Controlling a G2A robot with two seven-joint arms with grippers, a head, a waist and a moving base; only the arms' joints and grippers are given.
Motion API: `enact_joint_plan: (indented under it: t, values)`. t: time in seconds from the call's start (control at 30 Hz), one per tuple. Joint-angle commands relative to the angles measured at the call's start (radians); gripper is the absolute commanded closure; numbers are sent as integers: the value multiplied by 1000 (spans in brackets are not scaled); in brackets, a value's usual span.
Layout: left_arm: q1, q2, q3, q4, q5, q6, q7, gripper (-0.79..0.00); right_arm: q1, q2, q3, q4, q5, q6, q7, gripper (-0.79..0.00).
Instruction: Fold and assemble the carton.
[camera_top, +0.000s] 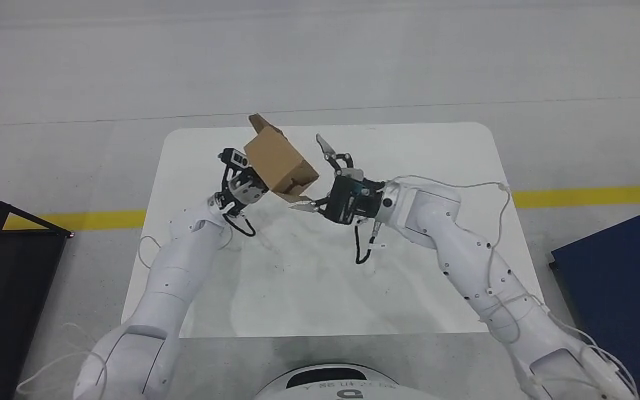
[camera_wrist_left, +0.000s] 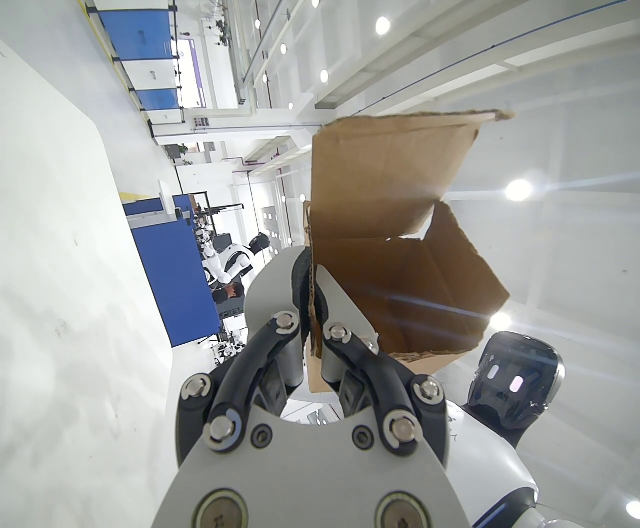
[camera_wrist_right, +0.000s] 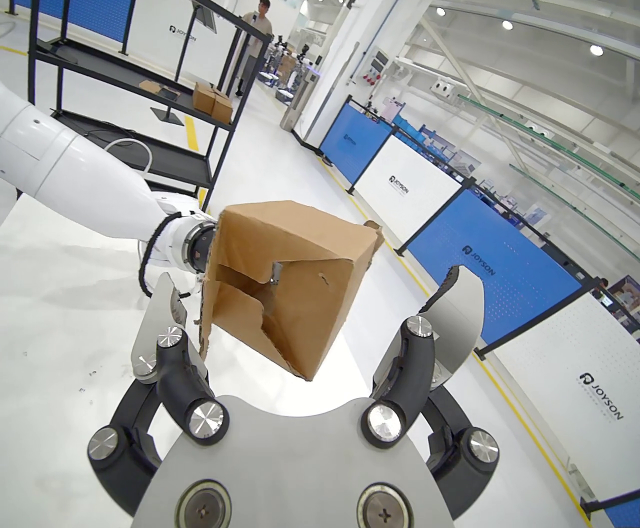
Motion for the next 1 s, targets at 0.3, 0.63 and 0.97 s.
enact_joint_plan:
  t: [0.3, 0.63, 0.97]
  values:
    - [-5, -14, 34, -4, -9, 39, -39, 0, 0, 0, 44, 36, 97, -19, 2, -785]
    - [-8, -14, 41, -12, 50, 19, -19, 0, -20, -2, 40, 5, 72, 15, 60, -785]
    - [-3, -9, 51, -22, 99, -8, 8, 0, 1, -12, 19, 29, 111, 11, 120, -785]
